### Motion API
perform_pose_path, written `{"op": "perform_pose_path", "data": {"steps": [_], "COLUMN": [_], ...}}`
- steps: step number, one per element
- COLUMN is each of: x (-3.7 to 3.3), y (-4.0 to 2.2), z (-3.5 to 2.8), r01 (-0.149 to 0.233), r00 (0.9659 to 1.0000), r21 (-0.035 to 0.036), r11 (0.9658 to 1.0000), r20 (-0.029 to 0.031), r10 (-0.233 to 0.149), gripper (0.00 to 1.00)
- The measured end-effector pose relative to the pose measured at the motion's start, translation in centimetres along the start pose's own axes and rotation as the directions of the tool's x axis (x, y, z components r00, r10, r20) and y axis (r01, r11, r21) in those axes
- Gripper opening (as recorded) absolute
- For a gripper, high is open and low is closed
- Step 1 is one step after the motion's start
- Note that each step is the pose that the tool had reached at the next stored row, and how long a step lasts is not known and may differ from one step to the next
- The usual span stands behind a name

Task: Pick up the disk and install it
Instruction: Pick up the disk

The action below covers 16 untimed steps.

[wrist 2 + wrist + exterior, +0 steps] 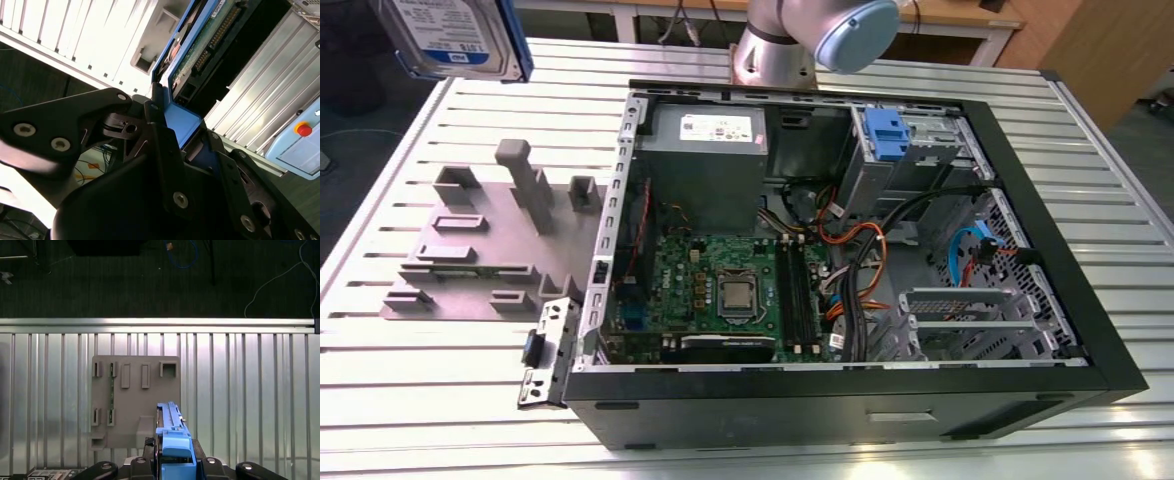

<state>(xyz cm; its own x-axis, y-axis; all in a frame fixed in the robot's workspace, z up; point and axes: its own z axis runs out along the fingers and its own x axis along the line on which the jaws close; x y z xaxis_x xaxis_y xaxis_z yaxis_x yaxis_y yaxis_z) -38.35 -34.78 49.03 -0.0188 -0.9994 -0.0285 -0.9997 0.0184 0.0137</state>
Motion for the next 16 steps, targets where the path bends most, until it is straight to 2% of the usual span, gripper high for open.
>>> {"op": "perform_pose_path", "data": {"steps": [6,16], "x": [0.57,2.13], "y": [-0.10,-0.39], "z": [-0.02,-0.06], "r01": [0.000,-0.002], "r00": [1.0000,1.0000], "r21": [0.0000,0.0002], "r11": [1.0000,1.0000], "r20": [0.0000,0.0001], "r10": [0.000,0.002], "gripper": [0.36,0.36]}}
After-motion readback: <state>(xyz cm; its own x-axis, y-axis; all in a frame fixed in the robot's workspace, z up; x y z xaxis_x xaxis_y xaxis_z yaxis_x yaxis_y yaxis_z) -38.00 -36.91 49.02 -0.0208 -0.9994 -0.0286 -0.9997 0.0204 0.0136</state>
